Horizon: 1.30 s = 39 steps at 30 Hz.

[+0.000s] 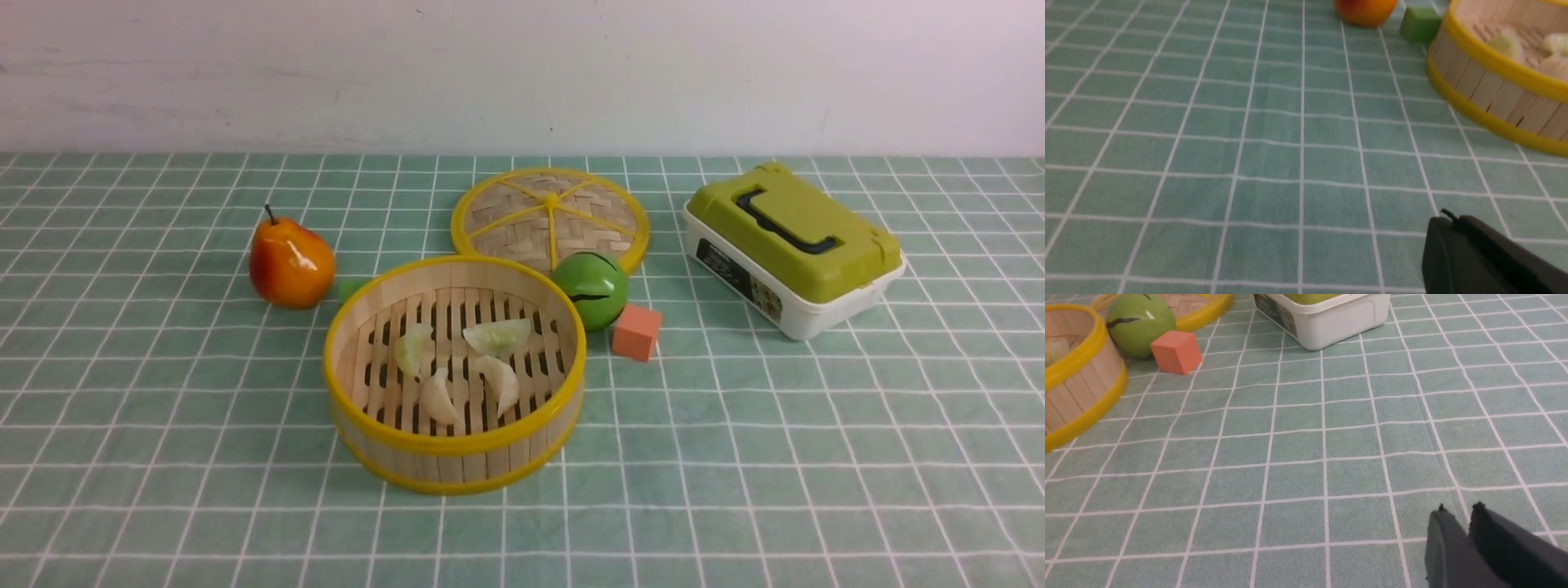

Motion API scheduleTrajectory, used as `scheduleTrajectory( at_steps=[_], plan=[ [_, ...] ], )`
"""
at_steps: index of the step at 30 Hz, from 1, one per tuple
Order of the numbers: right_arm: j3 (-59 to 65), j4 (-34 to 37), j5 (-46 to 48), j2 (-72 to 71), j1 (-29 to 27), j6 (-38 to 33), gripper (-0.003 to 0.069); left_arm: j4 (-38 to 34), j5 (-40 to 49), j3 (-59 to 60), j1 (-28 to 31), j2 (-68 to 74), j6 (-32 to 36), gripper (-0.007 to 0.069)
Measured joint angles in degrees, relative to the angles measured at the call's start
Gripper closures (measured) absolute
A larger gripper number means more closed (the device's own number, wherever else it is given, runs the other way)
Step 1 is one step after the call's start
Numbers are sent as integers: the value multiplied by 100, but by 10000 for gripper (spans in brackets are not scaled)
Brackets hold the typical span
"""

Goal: Put the dumplings into the steamer on the table with the blue tablecloth.

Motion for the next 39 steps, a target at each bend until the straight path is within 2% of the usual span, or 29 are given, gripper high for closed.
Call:
scheduleTrajectory(
  at_steps=[39],
  plan=[
    [0, 0, 0, 0, 0, 0, 531, -38, 19, 0, 0, 0, 11, 638]
  ],
)
